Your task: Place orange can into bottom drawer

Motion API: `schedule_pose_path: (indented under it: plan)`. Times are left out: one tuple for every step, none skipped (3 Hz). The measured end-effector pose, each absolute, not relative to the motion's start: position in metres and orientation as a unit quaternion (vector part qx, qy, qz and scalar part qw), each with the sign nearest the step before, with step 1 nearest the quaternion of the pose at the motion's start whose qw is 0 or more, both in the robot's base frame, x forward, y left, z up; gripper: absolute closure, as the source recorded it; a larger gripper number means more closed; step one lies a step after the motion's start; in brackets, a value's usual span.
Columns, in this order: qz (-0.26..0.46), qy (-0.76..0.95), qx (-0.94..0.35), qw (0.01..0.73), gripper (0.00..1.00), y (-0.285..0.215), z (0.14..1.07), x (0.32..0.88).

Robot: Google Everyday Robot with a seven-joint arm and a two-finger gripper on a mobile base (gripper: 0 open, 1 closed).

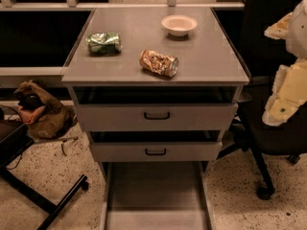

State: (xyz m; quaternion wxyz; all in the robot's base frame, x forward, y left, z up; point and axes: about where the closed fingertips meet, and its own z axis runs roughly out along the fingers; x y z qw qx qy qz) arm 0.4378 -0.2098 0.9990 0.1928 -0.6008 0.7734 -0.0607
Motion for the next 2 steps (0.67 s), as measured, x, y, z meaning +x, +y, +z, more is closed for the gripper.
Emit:
schedule_pose_path:
  plan:
    - [-0.061, 0.773, -0.601, 0.193, 0.00, -0.210, 0.999, 0.438]
    - [-0.033, 0.765, -0.610, 0.204, 0.00, -0.177, 0.973, 0.478]
